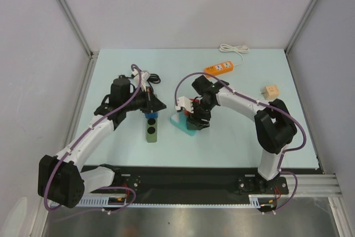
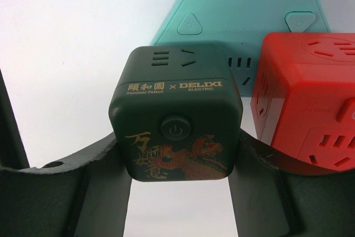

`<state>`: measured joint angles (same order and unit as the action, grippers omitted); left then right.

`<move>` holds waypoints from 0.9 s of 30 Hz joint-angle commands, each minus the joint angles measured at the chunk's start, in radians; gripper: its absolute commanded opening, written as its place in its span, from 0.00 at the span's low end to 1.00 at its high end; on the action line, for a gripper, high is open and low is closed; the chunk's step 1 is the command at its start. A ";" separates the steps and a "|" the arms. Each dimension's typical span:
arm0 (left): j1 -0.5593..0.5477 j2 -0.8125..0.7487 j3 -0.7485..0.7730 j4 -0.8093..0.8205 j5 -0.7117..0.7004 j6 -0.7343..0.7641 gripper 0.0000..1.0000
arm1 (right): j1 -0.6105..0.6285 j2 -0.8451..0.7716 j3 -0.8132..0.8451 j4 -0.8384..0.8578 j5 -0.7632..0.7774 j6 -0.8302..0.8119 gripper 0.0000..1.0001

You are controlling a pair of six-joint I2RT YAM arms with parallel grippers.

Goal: Insert the plug

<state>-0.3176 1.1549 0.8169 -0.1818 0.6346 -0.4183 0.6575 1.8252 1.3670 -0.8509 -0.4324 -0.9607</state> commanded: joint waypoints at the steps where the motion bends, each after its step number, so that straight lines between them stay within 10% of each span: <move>1: 0.009 -0.015 -0.005 0.025 0.010 -0.002 0.05 | 0.043 0.042 -0.025 0.052 0.078 0.086 0.00; 23: 0.028 -0.031 -0.002 -0.042 -0.118 -0.005 0.11 | 0.123 0.166 0.073 0.030 0.245 0.258 0.00; 27: 0.029 -0.021 -0.004 -0.047 -0.115 -0.011 0.17 | 0.123 0.120 0.081 0.078 0.250 0.261 0.27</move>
<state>-0.2985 1.1465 0.8127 -0.2287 0.5335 -0.4183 0.7753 1.9194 1.4746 -0.8532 -0.2478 -0.7128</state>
